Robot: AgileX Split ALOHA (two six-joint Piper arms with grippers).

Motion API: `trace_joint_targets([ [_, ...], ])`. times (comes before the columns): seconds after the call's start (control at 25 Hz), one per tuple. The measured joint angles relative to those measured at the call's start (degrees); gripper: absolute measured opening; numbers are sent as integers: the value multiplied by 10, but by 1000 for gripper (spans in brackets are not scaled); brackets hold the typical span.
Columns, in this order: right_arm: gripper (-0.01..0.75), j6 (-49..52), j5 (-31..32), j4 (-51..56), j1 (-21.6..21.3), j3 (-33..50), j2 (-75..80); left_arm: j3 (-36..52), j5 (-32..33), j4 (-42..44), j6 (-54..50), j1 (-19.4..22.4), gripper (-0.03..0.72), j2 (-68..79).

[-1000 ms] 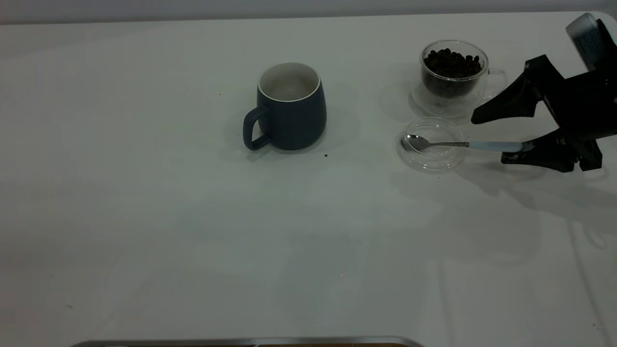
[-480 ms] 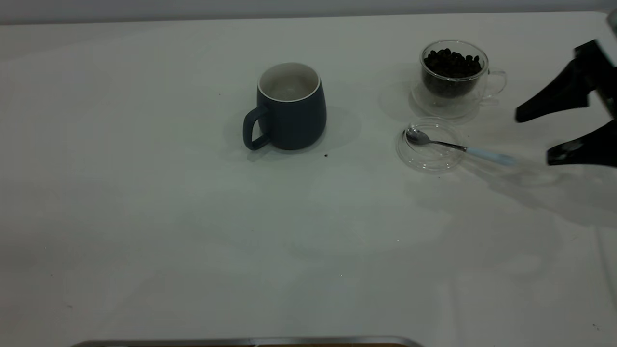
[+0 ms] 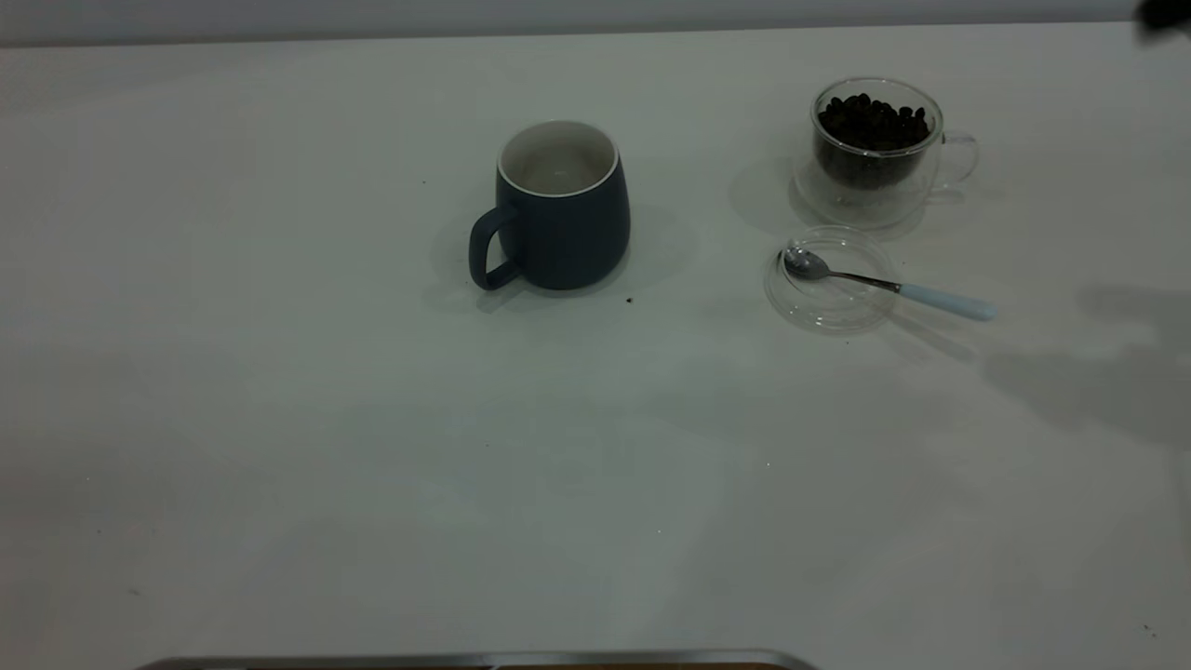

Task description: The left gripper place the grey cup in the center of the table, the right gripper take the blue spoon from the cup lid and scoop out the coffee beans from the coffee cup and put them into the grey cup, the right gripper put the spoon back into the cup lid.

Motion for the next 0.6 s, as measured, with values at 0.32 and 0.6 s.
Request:
trace_joint_targets([
  [0.32, 615, 125, 83, -211, 0, 7, -351, 0, 0, 0, 0, 0, 514, 0],
  [0.6, 530, 207, 89, -326, 36, 86, -665, 0, 0, 0, -1, 0, 514, 0],
])
